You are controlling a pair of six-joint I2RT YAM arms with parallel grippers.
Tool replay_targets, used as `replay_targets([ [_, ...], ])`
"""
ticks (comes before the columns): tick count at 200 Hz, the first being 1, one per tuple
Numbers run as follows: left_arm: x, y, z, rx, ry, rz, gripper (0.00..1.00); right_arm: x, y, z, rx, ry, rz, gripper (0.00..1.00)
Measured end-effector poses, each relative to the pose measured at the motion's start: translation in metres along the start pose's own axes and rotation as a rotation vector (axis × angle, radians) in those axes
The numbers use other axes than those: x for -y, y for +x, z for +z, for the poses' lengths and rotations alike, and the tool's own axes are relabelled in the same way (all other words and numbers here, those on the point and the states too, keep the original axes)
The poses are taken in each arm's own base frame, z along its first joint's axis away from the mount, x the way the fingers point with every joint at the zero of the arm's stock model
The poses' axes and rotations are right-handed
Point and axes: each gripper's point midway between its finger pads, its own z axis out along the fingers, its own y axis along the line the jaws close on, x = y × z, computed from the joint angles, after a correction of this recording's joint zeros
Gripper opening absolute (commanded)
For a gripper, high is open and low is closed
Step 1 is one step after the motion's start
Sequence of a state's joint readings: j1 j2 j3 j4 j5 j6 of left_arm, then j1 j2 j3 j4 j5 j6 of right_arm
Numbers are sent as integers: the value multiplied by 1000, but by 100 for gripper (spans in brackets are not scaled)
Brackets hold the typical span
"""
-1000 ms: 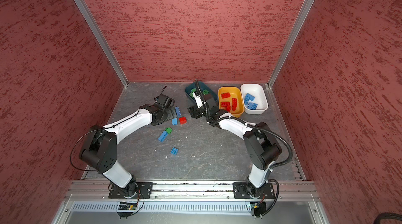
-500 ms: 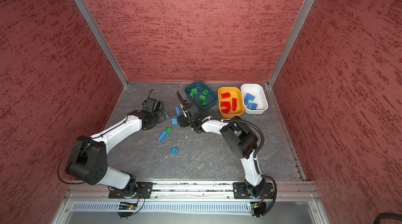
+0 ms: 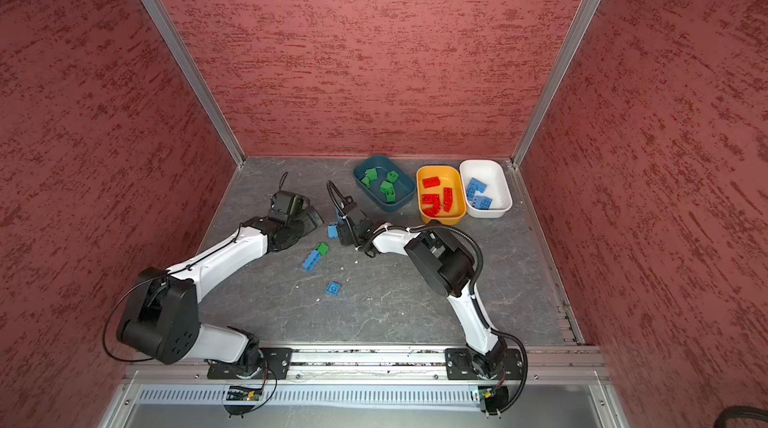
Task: Sort the legos into containers by color
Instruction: 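Lower the right gripper onto a red brick in the pile and grasp it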
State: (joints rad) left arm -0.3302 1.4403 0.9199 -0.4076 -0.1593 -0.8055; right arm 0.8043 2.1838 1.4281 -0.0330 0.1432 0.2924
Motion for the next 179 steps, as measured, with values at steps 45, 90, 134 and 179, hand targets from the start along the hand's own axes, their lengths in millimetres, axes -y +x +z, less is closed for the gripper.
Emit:
replay_targets([
  [45,2,1,2,-6,6,-8,99,3,0,4,5,22,-4,44],
  [90,7,7,5,-22,20,2,99,-4,0,3,30,-25,-24,36],
  [134,15,15,9,-41,32,33,99,0,13,-16,45,-59,-40,32],
  [179,51,23,5,-36,111,130,99,18,9,-68,137,-84,-22,28],
])
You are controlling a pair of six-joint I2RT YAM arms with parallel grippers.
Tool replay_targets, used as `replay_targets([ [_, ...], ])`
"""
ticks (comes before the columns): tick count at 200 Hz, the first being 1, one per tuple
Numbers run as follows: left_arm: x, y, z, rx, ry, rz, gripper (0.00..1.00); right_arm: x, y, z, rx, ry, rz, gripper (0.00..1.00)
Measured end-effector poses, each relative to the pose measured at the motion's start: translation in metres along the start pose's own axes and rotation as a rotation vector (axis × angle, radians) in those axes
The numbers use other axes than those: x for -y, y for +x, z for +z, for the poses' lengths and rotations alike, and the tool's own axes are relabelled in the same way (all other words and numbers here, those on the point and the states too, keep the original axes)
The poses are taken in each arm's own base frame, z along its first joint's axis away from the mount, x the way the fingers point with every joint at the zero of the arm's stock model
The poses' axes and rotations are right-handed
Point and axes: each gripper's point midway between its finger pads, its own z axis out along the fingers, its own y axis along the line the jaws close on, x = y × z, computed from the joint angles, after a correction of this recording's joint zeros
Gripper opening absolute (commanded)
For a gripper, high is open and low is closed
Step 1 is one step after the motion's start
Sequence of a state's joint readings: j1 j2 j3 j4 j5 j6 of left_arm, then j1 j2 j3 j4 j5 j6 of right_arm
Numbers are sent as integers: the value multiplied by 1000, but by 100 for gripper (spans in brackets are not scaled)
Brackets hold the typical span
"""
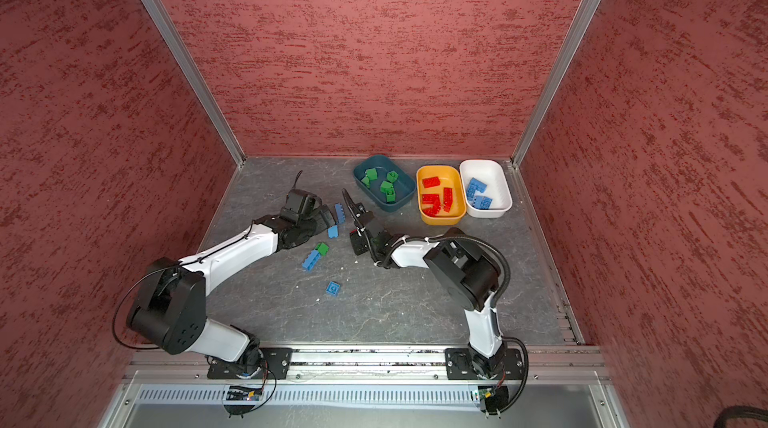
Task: Sort the legos into containers by color
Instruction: 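Lower the right gripper onto a red brick in the pile and grasp it, then carry the red brick into the yellow tub with the right gripper and release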
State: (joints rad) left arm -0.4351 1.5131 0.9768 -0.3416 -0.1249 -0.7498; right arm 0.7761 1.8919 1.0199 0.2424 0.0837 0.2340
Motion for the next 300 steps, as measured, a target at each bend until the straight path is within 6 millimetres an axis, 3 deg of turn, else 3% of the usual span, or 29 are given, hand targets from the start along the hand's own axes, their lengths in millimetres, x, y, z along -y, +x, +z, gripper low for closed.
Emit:
replay_targets([
  [60,65,5,-3,14,118,161,99,52,-46,-69,193,51,74,26],
  [101,72,3,-3,25,131,184,99,132,-76,-114,307,176,181,26],
  [134,71,3,-2,29,126,187,99,198,-79,-141,328,275,278,26],
  [169,70,3,-1,27,122,186,99,250,-54,-132,204,325,382,27],
  [191,67,3,2,21,113,185,99,265,-43,-118,118,329,419,28],
  [231,64,3,3,17,104,182,99,288,-40,-85,4,352,442,33],
  [259,61,4,3,10,93,184,99,297,-34,-70,-55,368,458,48],
  [300,60,5,3,8,88,182,99,307,-31,-71,-86,429,489,68],
])
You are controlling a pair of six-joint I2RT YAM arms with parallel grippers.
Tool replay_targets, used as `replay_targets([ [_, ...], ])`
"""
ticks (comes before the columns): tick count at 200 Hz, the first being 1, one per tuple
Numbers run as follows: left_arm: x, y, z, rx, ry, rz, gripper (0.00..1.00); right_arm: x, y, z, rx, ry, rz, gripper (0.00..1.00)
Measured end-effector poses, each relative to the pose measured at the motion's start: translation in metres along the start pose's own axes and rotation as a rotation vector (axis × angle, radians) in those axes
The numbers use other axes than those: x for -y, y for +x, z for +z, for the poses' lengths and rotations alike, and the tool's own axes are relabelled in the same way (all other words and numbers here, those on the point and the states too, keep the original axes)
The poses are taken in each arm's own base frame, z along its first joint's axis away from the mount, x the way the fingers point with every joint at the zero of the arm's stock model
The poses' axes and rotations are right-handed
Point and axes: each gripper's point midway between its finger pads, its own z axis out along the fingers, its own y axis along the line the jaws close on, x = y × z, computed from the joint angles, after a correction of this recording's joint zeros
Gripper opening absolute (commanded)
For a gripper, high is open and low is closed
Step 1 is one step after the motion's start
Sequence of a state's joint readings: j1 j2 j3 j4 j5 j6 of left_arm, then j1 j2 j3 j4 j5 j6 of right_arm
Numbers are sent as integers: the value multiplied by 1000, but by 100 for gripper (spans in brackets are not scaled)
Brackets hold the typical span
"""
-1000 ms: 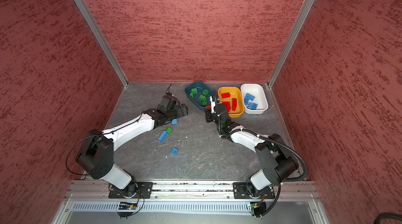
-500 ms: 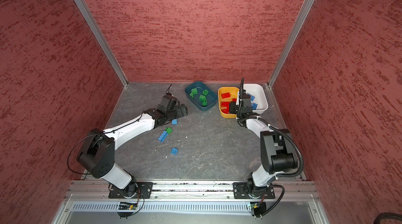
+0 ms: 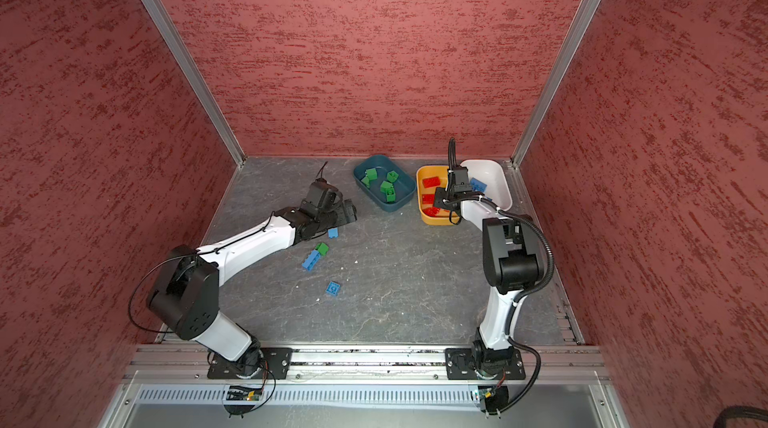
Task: Sort the legos into containers by color
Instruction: 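Carry the red brick into the yellow tub with the right gripper and release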
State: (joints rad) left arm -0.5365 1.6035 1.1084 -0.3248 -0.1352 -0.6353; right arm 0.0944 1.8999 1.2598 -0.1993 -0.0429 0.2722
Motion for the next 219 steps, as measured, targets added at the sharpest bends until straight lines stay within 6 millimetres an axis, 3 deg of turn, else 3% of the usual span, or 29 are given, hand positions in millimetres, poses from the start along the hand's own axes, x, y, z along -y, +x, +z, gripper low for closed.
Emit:
replay_targets([
  [45,0,0,1,-1,-1,-4,99,1,5,-4,-9,4,29,80],
  [82,-5,4,6,-16,-16,-8,99,-2,-2,-19,19,-7,35,82],
  [93,-5,4,6,-17,-17,-9,99,-4,-5,-25,32,-13,39,99],
  [140,-7,6,6,-26,-25,-17,99,-19,-6,-44,62,-49,42,99],
  [173,-11,9,6,-39,-38,-20,99,-42,1,-55,78,-78,20,99],
  [219,-22,21,4,-93,-83,-44,99,-101,4,-75,140,-177,-72,99],
])
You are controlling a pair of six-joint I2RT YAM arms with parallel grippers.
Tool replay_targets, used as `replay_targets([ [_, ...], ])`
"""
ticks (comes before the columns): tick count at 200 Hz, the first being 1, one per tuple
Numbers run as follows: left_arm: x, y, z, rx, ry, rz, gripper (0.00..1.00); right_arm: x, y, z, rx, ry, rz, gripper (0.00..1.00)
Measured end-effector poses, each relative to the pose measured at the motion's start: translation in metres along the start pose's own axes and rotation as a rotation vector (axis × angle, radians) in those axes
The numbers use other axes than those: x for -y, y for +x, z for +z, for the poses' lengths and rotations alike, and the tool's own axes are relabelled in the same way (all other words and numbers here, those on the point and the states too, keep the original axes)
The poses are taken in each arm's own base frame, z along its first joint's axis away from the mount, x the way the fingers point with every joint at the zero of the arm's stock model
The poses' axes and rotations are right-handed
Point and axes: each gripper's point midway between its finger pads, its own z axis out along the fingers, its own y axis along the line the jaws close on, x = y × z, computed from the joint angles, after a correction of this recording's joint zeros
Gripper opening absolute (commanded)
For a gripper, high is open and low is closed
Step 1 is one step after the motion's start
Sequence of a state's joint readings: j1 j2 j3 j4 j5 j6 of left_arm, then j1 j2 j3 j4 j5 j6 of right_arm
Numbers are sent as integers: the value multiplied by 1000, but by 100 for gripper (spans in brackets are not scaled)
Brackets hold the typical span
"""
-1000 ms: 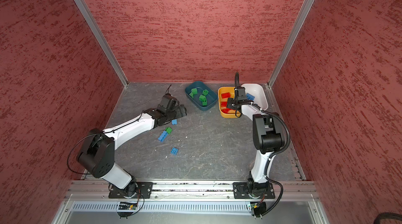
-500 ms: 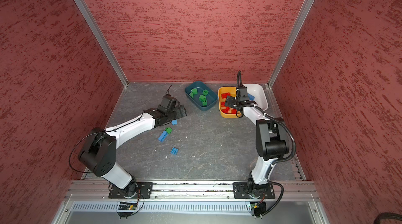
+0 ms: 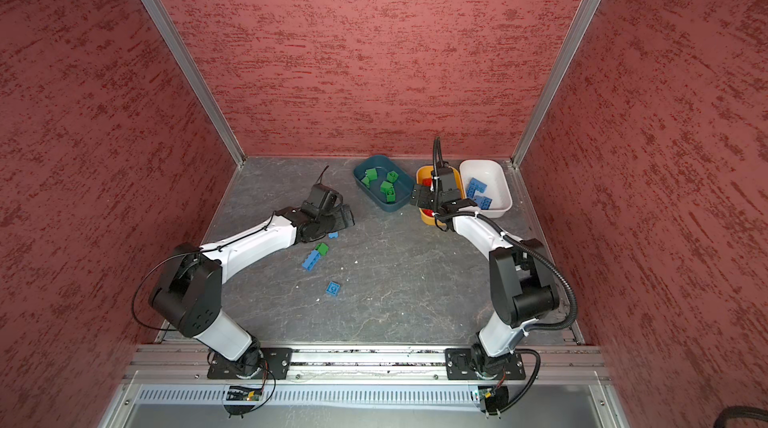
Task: Sort the legos into containers by color
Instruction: 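Carry the red brick into the yellow tub with the right gripper and release, then lower the left gripper onto a green brick beside the blue bricks and grasp it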
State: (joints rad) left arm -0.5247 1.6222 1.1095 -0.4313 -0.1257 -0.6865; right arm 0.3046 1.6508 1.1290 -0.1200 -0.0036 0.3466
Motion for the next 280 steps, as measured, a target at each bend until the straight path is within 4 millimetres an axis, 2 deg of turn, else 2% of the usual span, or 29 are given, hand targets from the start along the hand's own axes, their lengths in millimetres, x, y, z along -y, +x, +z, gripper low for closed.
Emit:
replay_targets([
  [27,-8,13,1,-65,-30,-34,99,-31,4,-1,16,-58,-73,99],
  [48,-13,28,0,-118,-60,-40,98,-44,4,-2,30,-84,-104,99],
  [90,-15,66,-7,-216,-120,-16,86,-46,-2,-1,58,-87,-109,99],
  [142,-33,94,3,-297,-195,-47,85,-45,-3,-1,64,-83,-109,99],
  [216,-52,98,28,-296,-238,-80,87,-43,-4,0,68,-67,-108,99],
  [280,-78,74,33,-195,-294,-120,80,-41,1,5,55,-62,-108,99],
])
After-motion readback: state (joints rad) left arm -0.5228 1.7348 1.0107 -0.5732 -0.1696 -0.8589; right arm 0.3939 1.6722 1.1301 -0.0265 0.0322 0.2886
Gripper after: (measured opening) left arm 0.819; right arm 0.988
